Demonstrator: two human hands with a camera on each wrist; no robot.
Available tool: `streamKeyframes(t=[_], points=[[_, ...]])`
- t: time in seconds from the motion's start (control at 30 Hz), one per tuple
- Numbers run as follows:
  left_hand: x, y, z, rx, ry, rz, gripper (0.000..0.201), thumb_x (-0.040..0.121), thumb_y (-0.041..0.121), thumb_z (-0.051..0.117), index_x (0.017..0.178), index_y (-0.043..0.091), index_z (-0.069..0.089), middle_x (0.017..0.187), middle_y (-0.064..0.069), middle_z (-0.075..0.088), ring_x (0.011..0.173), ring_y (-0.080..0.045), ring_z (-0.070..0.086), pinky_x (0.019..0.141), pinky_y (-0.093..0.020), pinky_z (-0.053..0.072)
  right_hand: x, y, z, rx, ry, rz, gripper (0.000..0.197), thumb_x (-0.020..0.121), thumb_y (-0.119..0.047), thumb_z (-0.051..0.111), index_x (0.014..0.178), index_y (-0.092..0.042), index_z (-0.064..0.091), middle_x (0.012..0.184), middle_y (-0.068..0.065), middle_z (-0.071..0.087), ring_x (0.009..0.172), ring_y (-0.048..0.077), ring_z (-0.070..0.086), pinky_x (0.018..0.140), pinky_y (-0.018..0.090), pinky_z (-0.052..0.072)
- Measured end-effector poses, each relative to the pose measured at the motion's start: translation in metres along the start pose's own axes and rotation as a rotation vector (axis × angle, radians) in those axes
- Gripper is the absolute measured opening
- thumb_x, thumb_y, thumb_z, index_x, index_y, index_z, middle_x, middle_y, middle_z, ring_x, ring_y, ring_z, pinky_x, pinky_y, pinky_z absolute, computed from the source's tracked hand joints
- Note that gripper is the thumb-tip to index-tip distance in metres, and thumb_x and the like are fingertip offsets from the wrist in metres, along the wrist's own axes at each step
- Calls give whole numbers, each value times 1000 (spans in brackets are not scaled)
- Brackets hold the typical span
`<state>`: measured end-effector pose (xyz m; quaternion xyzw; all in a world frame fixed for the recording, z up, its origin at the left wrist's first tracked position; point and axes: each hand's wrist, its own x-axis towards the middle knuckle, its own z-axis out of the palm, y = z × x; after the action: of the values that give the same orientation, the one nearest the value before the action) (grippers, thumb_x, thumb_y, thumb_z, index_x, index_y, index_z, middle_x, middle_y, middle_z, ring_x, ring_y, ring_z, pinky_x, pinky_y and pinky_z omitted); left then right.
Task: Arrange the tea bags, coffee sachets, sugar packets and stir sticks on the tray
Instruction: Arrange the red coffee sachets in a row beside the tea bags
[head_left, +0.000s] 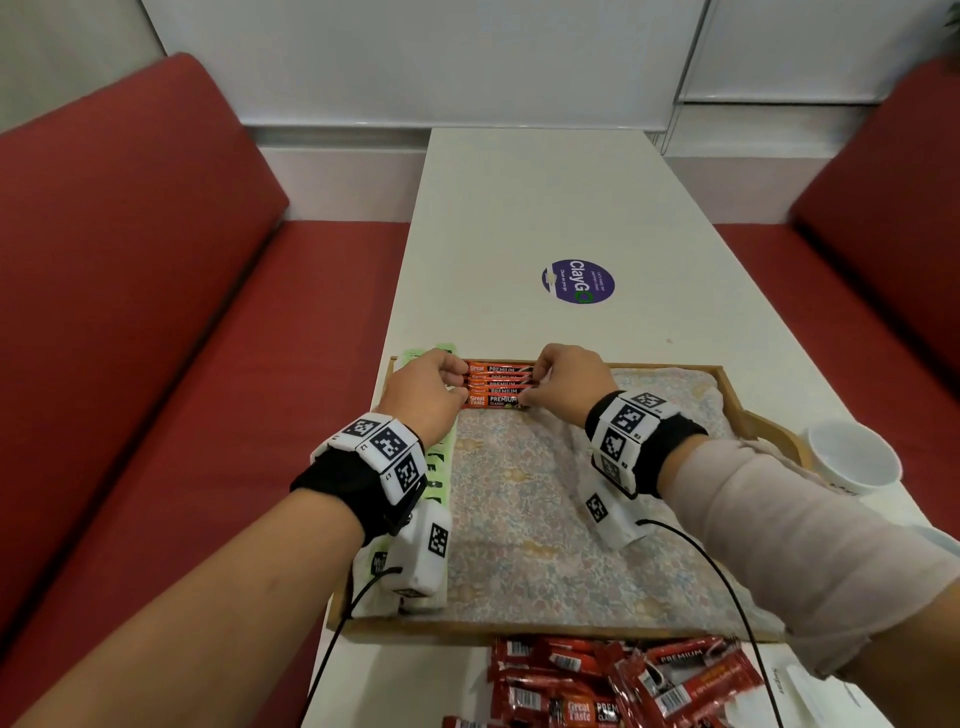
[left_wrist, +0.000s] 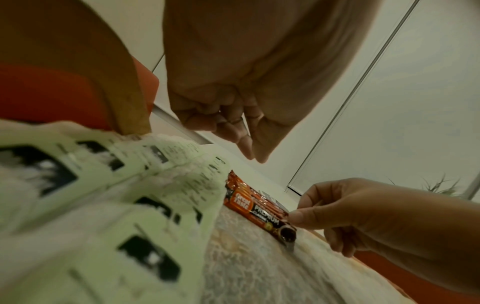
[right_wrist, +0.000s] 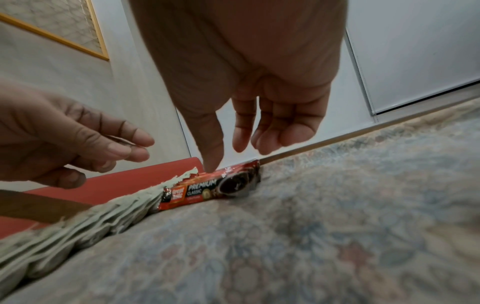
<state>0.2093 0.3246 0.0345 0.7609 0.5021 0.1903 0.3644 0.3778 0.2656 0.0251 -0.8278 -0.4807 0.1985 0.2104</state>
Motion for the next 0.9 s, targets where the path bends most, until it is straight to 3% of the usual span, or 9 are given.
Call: streamKeyframes(t=[0.17, 0.23, 0.3, 0.4, 0.53, 0.67, 0.9], points=[[-23, 13, -3, -1, 7, 24, 18, 85, 14, 64, 101, 22, 63, 97, 7, 65, 91, -8, 55, 78, -20, 39, -26, -4, -14, 9, 52, -39, 23, 76, -28, 74, 84, -16, 57, 78, -5, 55, 75, 15, 52, 51, 21, 33], [-37, 19, -6, 9, 15, 29, 18, 86, 17, 65, 102, 22, 63, 98, 8, 65, 91, -7, 56, 73, -16, 38, -40, -5, -19, 19, 62, -59, 23, 76, -29, 74, 86, -15, 59, 74, -8, 52, 75, 15, 52, 51, 21, 33], [-53, 23, -8, 41, 22, 36, 18, 87, 20, 64, 104, 24, 63, 99, 11, 64, 87, -7, 56, 58, -5, 34, -55, -5, -24, 17, 66, -79, 23, 76, -31, 74, 86, -16, 58, 72, -9, 51, 75, 15, 52, 53, 24, 34], [-79, 26, -11, 59, 31, 62, 19, 87, 22, 64, 105, 24, 63, 98, 12, 64, 83, -4, 53, 57, 5, 31, -81, -5, -27, 27, 62, -94, 23, 76, -32, 74, 84, -18, 57, 70, -11, 51, 73, 15, 52, 57, 27, 36], [-113, 26, -11, 52, 42, 79, 16, 85, 23, 67, 101, 25, 65, 94, 13, 64, 82, -3, 55, 57, -1, 34, -114, -3, -28, 44, 56, -106, 23, 76, -32, 74, 85, -17, 60, 72, -9, 54, 72, 15, 54, 62, 28, 40], [-142, 25, -7, -34, -6, 67, 14, 85, 16, 68, 95, 23, 62, 94, 9, 63, 91, -9, 58, 76, -19, 39, -148, 1, -27, 52, 0, -124, 20, 78, -34, 73, 83, -22, 58, 74, -7, 57, 68, 11, 54, 57, 27, 38], [-192, 13, -1, -40, -56, 73, 15, 84, 16, 68, 97, 21, 63, 95, 8, 64, 89, -7, 56, 77, -20, 38, -206, 9, -19, 13, -83, -149, 17, 81, -34, 70, 88, -23, 60, 77, -8, 57, 67, 6, 52, 55, 22, 35]])
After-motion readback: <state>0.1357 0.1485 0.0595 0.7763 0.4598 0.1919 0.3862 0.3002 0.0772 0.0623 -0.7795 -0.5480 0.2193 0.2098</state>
